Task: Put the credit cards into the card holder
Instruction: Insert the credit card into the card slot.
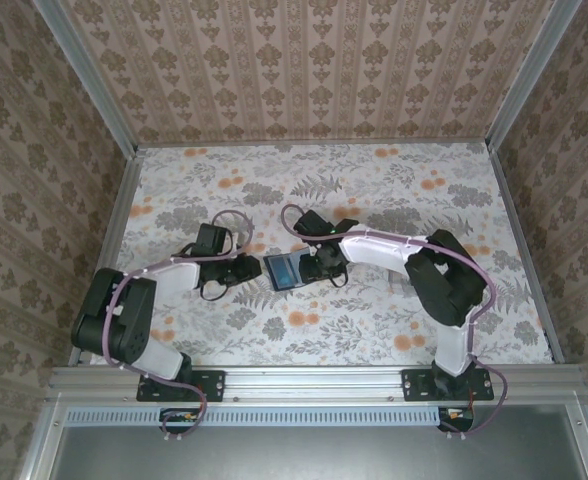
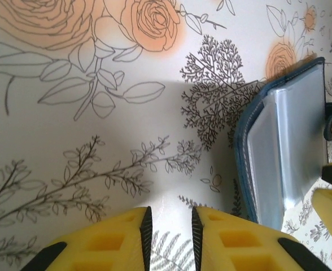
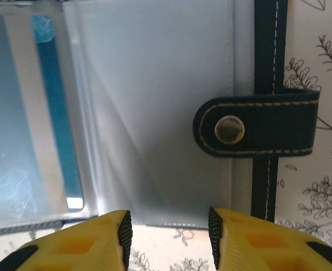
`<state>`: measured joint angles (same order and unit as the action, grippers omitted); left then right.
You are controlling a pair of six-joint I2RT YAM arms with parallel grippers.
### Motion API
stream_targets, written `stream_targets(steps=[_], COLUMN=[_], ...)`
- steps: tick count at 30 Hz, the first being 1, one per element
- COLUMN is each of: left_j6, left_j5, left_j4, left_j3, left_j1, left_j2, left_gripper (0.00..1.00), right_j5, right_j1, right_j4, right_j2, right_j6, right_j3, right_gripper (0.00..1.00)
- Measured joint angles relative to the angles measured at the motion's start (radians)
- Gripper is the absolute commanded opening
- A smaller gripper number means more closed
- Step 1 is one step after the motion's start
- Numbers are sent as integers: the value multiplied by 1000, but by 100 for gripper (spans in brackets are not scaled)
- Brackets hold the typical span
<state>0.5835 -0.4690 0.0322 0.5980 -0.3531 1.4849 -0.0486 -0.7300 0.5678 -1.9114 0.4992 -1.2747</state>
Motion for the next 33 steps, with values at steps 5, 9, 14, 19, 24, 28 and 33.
stream_targets(steps=[5,9,14,19,24,28,33], left_j6=[1,10,27,34,54,80,91], left_j5=[0,-12,-29,-32,-32,-32,-27], left_j4=[4,0,-19,-30,-53,-88,-90], left_j3=[-2,-2,-2,-2,-2,-7,-8], left_j1=[0,0,-13,-27,-27,-27,-27], left_j2=[-21,-22,-21,2,44,61,61], left_gripper=[28,29,28,26,24,24,24], right_j5=[19,26,16,-88,-243,-404,-567], right_j1=[0,-1,-11,-11,-10,-10,-11], right_j4=[-8,-10,-19,-126,-245,-366,-495], right_j2=[-30,-39,-39,-32,-26,-25,8], right_j6=[0,0,-4,-4,1,24,40], right_j3=[-30,-41,-41,-6,34,65,103], right_gripper=[50,50,47,45,43,43,44])
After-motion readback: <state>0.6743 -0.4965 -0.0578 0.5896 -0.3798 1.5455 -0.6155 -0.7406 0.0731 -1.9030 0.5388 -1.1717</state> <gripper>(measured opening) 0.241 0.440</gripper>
